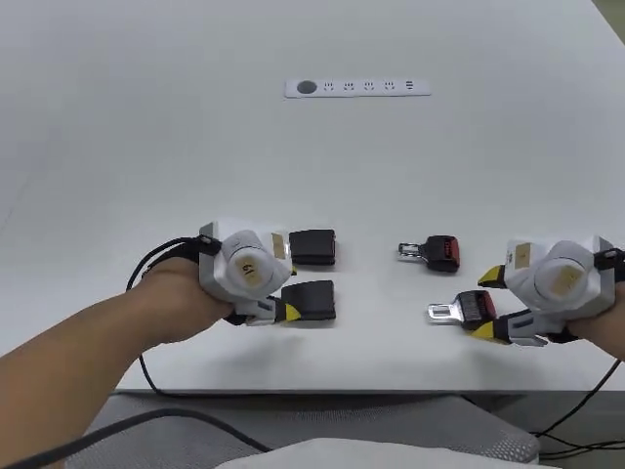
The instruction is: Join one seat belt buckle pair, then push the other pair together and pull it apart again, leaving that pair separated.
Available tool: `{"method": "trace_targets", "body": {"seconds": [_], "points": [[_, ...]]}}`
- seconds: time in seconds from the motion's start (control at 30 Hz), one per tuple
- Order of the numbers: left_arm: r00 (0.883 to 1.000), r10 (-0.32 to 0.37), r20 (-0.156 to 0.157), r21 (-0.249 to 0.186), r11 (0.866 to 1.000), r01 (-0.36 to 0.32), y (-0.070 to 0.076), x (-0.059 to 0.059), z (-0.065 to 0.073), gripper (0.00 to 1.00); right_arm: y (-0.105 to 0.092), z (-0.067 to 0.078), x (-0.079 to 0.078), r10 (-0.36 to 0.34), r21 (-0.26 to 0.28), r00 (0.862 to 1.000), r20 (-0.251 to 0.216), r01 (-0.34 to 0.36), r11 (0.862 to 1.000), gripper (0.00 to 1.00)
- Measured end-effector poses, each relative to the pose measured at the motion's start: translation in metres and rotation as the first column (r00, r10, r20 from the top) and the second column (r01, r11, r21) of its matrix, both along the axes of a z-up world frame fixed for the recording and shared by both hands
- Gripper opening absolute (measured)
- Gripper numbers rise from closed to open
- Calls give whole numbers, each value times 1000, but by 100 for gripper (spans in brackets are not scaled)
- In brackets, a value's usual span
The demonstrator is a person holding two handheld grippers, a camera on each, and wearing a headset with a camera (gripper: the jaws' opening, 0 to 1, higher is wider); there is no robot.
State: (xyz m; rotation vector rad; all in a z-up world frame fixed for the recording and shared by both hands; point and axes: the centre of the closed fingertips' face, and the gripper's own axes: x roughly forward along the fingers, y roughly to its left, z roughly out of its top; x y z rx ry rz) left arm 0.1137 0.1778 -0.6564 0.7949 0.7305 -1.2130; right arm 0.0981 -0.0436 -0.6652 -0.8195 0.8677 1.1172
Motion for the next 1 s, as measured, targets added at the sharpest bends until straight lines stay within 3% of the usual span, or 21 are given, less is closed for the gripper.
{"method": "trace_targets", "body": {"seconds": [0.13,0.47,0.67,0.73,0.77,0.9,1.0], "points": [[1000,-26,-11,-8,1000,26,-5,-2,0,33,-1,-2,2,24,-18,1000,-4,-24,1000,40],[994,-110,-21,43,993,111,-8,-5,-10,26,-2,-17,2,87,-64,996,-28,-88,994,35],[991,-134,-24,40,990,135,-9,-5,-9,26,-3,-25,2,115,-76,993,-23,-117,990,33],[982,-186,2,63,981,186,-7,-6,-10,26,-5,-29,2,122,-74,992,-20,-123,990,33],[981,-196,7,66,979,195,-7,-6,-10,26,-1,-28,2,67,-35,997,-46,-69,997,33],[973,-228,30,87,971,225,-6,-7,-12,26,-5,-24,3,87,-33,995,-53,-88,996,33],[973,-226,42,83,972,222,-6,-6,-12,26,-3,-23,1,77,-20,995,-69,-79,997,33]]}}
